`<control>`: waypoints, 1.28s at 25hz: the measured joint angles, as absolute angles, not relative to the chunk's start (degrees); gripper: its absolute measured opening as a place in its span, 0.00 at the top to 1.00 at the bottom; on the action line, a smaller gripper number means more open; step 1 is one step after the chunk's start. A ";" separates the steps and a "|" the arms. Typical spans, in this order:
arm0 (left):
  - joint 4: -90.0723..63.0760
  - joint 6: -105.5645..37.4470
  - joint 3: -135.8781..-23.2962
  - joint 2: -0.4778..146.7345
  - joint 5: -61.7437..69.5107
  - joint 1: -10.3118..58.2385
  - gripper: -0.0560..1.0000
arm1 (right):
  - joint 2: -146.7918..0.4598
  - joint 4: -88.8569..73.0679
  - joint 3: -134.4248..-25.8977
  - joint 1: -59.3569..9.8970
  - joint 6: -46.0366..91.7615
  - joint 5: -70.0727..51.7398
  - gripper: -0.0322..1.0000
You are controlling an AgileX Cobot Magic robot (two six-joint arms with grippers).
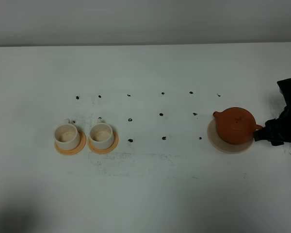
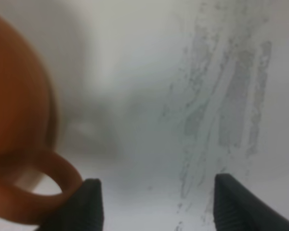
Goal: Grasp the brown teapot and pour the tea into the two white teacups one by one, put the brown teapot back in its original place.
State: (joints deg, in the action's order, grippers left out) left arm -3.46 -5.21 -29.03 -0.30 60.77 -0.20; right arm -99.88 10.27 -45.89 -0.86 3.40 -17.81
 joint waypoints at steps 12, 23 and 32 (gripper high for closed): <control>-3.46 -5.21 -29.03 -0.30 60.77 -0.20 0.40 | -99.83 10.01 -45.89 -2.93 5.58 -18.69 0.46; -3.46 -5.21 -29.03 -0.30 60.77 -0.20 0.40 | -96.10 6.43 -45.89 -3.44 9.59 -21.85 0.46; -3.46 -5.21 -29.03 -0.30 60.77 -0.20 0.40 | -95.89 2.48 -45.89 -4.31 16.60 -22.83 0.46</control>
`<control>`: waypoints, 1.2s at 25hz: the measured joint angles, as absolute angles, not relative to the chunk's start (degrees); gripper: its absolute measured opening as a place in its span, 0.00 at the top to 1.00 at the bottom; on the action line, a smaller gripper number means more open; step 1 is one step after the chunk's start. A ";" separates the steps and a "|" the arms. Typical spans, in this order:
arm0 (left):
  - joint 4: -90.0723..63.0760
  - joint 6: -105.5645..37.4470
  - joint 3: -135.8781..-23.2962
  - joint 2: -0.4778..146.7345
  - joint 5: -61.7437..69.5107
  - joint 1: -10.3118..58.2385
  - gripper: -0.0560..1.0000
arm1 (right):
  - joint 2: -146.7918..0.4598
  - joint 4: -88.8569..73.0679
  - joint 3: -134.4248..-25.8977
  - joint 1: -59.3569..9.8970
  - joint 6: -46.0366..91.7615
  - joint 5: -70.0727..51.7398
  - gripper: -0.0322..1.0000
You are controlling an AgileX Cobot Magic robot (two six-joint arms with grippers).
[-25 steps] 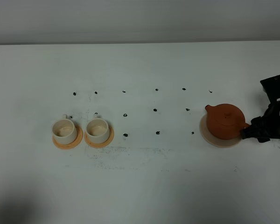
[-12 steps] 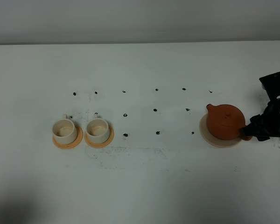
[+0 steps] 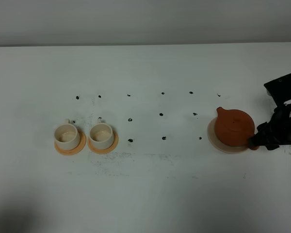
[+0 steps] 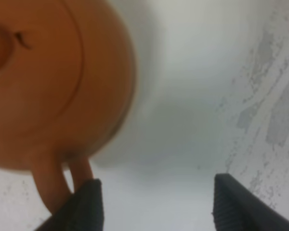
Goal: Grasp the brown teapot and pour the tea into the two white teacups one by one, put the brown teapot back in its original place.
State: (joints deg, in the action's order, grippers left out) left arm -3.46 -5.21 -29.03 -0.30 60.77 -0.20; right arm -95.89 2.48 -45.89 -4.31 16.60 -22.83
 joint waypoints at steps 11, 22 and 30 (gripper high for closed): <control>-3.46 -5.11 -29.03 -0.30 60.77 -0.20 0.40 | -95.86 -7.30 -45.89 -4.31 27.19 -24.32 0.46; -3.46 -5.11 -29.03 -0.30 60.77 -0.20 0.40 | -95.86 -12.51 -45.89 -4.31 31.14 -25.27 0.46; -3.46 -5.11 -29.03 -0.30 60.77 -0.20 0.40 | -96.13 -12.27 -45.89 -3.98 29.89 -25.55 0.46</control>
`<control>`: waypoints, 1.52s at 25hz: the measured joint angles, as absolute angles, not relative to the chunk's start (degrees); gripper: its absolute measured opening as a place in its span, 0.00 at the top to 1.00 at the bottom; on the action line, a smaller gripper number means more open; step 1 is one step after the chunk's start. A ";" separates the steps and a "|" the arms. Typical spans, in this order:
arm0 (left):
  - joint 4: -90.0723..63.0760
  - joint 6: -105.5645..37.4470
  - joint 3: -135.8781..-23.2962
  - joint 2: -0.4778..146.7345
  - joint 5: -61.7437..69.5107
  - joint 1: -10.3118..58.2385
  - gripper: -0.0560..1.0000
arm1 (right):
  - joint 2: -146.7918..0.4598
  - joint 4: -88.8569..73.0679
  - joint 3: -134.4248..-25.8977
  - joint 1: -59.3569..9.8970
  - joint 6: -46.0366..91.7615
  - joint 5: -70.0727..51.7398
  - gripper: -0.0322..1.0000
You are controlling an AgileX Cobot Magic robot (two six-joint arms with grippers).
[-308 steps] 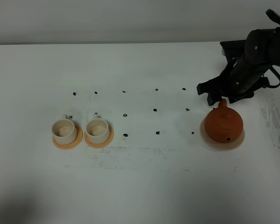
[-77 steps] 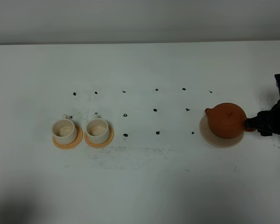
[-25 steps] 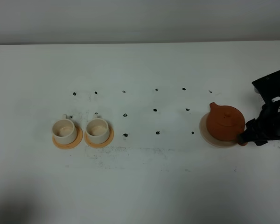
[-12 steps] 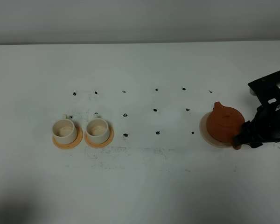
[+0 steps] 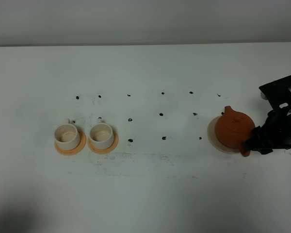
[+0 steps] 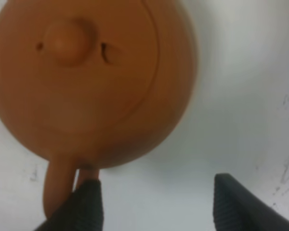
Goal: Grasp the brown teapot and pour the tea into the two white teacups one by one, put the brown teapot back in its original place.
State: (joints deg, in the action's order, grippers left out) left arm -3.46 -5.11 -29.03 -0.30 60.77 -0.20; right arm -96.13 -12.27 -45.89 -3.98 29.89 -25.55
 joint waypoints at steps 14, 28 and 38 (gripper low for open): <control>-3.46 -5.17 -29.03 -0.30 60.77 -0.20 0.40 | -92.18 -2.28 -45.89 0.00 12.30 -27.77 0.46; -3.46 -5.17 -29.03 -0.30 60.77 -0.20 0.40 | -89.02 0.00 -57.00 -11.98 -7.84 -44.34 0.46; -3.46 -5.17 -29.03 -0.30 60.77 -0.20 0.40 | -98.93 2.31 -61.38 -14.27 -8.51 -48.42 0.46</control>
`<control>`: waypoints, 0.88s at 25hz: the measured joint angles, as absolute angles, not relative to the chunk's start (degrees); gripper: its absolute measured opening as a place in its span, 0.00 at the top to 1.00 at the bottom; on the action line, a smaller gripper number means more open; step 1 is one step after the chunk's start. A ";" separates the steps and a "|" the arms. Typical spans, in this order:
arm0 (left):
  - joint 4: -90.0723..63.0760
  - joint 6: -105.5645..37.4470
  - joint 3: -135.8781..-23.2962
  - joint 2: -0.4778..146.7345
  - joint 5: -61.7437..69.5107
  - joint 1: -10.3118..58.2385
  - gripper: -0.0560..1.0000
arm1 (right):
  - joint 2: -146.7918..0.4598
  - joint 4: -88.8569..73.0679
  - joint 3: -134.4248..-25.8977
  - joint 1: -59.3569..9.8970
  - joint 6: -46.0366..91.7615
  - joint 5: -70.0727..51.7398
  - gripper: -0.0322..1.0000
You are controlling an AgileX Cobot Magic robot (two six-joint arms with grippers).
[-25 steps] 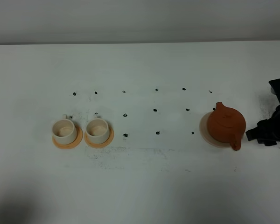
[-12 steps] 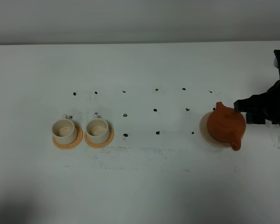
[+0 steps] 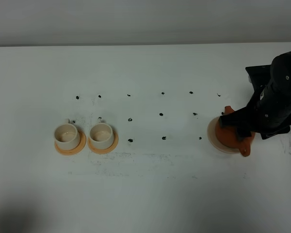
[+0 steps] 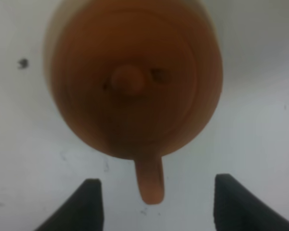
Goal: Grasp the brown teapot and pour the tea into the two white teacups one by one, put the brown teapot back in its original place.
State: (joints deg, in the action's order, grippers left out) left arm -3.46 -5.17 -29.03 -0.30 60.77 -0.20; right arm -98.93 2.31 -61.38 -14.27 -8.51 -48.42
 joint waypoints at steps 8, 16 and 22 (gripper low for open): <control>-3.46 -5.17 -29.03 -0.30 60.77 -0.20 0.40 | -99.00 5.59 -61.49 -15.31 -8.55 -48.12 0.46; -3.46 -5.10 -29.03 -0.30 60.77 -0.20 0.40 | -102.01 7.20 -61.55 -15.37 -8.07 -48.04 0.46; -3.46 -5.10 -29.03 -0.30 60.77 -0.20 0.40 | -102.27 8.47 -61.55 -15.37 -8.00 -47.62 0.46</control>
